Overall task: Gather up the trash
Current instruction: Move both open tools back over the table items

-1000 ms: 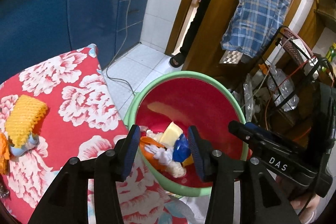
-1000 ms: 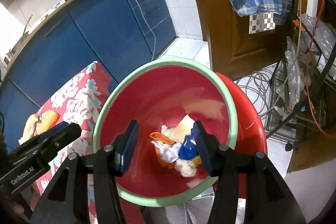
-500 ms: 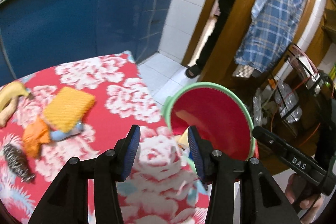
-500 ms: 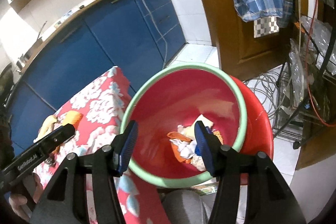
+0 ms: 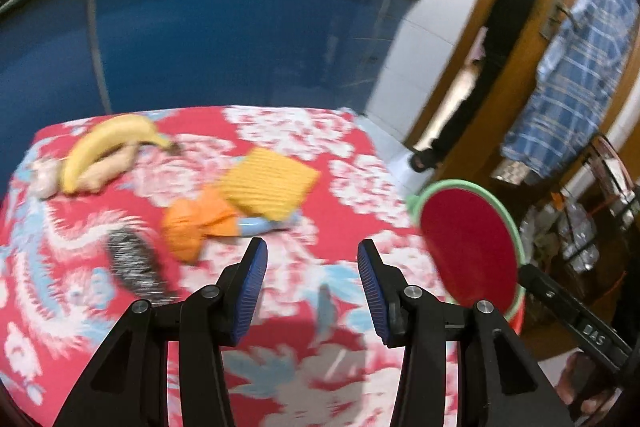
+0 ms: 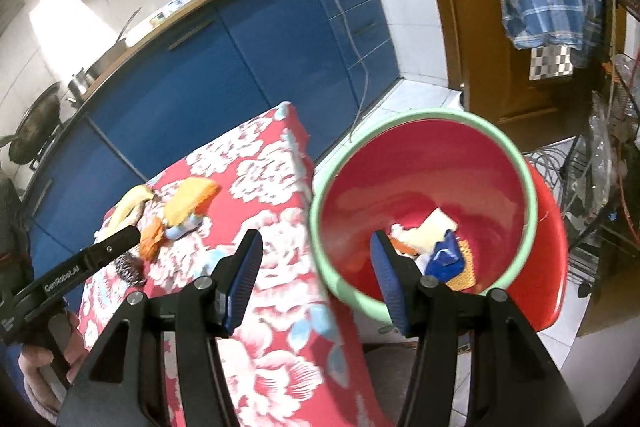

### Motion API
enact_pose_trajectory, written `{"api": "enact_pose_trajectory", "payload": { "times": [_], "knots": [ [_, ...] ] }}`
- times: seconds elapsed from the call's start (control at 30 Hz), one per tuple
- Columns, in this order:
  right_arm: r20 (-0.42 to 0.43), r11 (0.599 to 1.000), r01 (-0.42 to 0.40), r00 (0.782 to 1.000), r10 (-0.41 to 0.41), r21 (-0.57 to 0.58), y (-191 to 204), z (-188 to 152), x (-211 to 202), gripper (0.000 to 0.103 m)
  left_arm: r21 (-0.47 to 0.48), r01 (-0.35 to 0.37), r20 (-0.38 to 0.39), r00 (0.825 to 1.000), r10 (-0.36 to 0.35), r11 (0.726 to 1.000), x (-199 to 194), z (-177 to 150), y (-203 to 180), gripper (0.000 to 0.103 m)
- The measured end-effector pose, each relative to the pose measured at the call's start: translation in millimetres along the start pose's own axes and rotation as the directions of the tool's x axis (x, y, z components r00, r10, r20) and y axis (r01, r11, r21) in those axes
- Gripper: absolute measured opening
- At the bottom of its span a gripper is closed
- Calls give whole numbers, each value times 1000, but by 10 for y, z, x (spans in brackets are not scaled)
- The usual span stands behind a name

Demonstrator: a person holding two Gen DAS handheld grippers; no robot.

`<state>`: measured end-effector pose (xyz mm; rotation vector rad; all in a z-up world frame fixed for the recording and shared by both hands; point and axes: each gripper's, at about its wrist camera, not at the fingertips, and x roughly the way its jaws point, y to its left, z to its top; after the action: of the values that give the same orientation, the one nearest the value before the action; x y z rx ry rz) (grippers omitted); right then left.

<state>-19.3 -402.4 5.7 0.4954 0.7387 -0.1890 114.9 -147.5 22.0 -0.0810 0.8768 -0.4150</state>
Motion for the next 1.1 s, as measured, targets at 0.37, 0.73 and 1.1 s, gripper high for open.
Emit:
{"api": "enact_pose_trajectory", "payload": {
  "times": [0.37,0.73,1.1],
  "knots": [
    [-23,997,-25,999,23,-77,463,-79,64,57,-106,-122,14,992,124,987,-140,-76,749,48],
    [-57,991,-32,998,25,-130,803,-131,214,57,-165,-208,-83,977,197,964,120,-222,1166,48],
    [-83,987,-31,996,18,-157,954,-151,340,57,-140,-111,-50,993,105,984,307,-221,1134,47]
  ]
}}
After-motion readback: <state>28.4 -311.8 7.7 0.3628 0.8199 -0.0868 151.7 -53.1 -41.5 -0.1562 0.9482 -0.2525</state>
